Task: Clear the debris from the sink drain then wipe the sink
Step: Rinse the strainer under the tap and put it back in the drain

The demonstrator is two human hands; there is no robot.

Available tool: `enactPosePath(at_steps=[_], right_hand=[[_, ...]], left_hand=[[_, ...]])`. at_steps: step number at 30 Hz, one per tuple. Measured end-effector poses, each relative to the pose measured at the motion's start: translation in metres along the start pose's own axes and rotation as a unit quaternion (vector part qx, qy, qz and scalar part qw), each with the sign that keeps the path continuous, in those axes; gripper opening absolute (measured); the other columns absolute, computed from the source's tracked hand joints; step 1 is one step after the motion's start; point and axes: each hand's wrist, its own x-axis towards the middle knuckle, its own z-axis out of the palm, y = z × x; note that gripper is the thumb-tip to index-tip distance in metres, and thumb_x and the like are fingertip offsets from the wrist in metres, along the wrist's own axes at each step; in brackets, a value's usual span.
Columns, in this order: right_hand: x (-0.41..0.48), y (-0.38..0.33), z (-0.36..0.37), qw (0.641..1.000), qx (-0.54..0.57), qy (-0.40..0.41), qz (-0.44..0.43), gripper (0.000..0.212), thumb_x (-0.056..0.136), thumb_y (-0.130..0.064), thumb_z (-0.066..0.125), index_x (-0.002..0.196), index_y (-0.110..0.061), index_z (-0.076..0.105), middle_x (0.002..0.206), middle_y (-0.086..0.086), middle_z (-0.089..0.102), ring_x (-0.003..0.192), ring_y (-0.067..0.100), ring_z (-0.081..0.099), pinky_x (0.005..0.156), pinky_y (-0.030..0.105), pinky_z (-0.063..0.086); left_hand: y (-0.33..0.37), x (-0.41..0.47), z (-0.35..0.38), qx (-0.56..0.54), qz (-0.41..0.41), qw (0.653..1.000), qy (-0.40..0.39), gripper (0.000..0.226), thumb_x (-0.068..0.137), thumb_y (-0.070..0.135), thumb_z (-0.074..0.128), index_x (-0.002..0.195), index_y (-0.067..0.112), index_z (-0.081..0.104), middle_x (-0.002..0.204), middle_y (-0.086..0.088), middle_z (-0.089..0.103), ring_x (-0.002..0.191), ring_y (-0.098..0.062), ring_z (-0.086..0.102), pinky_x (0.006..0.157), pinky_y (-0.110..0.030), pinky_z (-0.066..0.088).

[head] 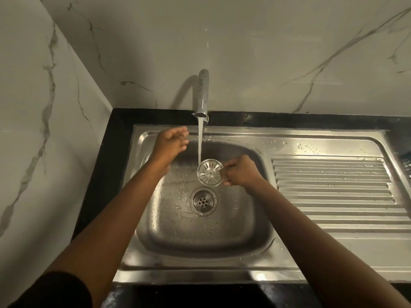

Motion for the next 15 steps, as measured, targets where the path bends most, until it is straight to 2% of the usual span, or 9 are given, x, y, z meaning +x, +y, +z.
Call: enactPosePath(at_steps=[2,4,9,13,15], right_hand=[[-0.004,-0.002,-0.002,0.998,-0.052,0.007,-0.027,0.018,0.079,-0.001,0.073,0.067,-0.014,0.078,0.051,-0.002,0.069,0.044,0.008,0.067,0.046,0.018,0.053],[-0.007,-0.004,-0.002,0.995,-0.087,0.018,-0.045,0.020,0.079,-0.003,0.069,0.065,-0.015,0.075,0.049,-0.005,0.067,0.044,0.007,0.067,0.047,0.018,0.054],[-0.010,-0.004,-0.001,0.991,-0.092,0.056,-0.078,0.027,0.084,-0.013,0.072,0.059,-0.021,0.067,0.050,-0.007,0.068,0.047,0.007,0.070,0.047,0.013,0.050],[-0.014,-0.003,0.000,0.988,-0.083,0.085,-0.101,0.028,0.087,-0.016,0.071,0.059,-0.016,0.066,0.054,-0.005,0.070,0.048,0.004,0.069,0.045,0.006,0.041],[-0.016,-0.004,0.001,0.987,-0.078,0.093,-0.110,0.021,0.087,-0.016,0.072,0.066,-0.017,0.072,0.055,-0.009,0.070,0.047,0.002,0.068,0.045,0.005,0.042]], left_hand=[[0.008,0.014,0.000,-0.002,0.011,1.000,-0.020,0.045,0.104,0.008,0.060,0.148,0.013,0.057,0.146,-0.008,0.064,0.127,-0.025,0.067,0.101,-0.035,0.057],[0.015,0.026,0.003,0.006,0.026,0.999,-0.032,0.049,0.103,0.007,0.060,0.151,0.013,0.054,0.150,-0.009,0.061,0.131,-0.024,0.064,0.104,-0.035,0.055],[0.019,0.038,0.010,0.000,0.029,0.999,-0.034,0.042,0.102,0.005,0.060,0.143,0.004,0.061,0.146,-0.020,0.064,0.132,-0.028,0.065,0.109,-0.037,0.055],[0.017,0.037,0.014,-0.006,0.038,0.999,-0.031,0.042,0.101,-0.004,0.058,0.142,0.003,0.061,0.147,-0.020,0.064,0.129,-0.023,0.068,0.098,-0.026,0.059],[0.019,0.033,0.019,-0.006,0.036,0.999,-0.039,0.039,0.100,-0.008,0.056,0.130,0.011,0.070,0.142,-0.015,0.067,0.125,-0.019,0.069,0.096,-0.025,0.060]])
